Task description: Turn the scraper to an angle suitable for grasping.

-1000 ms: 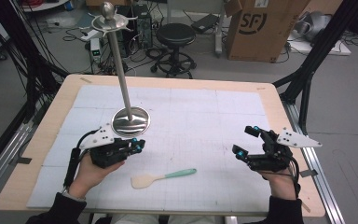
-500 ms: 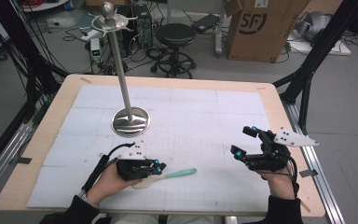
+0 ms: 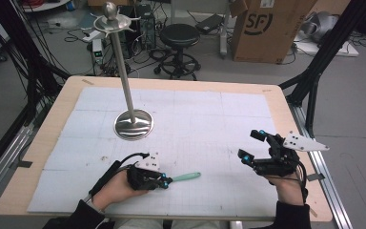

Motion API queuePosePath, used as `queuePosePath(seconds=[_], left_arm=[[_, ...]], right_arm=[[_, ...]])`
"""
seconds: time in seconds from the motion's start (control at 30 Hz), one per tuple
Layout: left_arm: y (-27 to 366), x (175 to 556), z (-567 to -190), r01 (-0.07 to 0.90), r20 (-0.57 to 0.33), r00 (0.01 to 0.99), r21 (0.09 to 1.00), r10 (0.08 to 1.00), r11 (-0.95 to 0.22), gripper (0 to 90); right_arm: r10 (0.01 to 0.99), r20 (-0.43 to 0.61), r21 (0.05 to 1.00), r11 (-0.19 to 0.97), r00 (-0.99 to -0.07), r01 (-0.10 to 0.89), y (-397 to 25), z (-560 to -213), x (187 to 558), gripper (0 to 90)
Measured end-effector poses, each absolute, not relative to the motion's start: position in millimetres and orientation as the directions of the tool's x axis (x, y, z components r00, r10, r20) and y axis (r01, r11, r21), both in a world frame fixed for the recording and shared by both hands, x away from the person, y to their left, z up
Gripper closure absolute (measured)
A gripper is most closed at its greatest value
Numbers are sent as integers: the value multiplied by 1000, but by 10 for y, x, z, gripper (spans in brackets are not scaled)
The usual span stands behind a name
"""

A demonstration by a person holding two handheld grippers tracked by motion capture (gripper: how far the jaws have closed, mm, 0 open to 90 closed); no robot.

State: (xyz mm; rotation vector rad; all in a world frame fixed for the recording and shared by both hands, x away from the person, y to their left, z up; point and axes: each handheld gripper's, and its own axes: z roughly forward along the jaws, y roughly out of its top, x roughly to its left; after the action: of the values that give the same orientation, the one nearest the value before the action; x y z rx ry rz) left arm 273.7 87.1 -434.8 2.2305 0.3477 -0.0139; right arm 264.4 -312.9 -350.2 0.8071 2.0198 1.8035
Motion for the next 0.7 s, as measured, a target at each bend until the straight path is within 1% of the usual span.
queuePosePath(seconds=[0.13,0.3,0.5,0.7], left_arm=[[832,2732,-4406,237,-107,966,727,234,-645,898],[857,2750,-4402,262,-121,959,716,255,-647,899],[888,2761,-4393,254,-104,960,713,260,-654,899],[958,2779,-4388,266,-98,954,712,284,-649,899]], right_arm=[[595,141,977,46,-791,209,-3120,-3511,2648,110],[592,139,977,51,-794,209,-3100,-3513,2649,110],[592,139,977,51,-794,209,-3103,-3523,2660,110],[596,145,976,44,-790,212,-3123,-3523,2652,110]])
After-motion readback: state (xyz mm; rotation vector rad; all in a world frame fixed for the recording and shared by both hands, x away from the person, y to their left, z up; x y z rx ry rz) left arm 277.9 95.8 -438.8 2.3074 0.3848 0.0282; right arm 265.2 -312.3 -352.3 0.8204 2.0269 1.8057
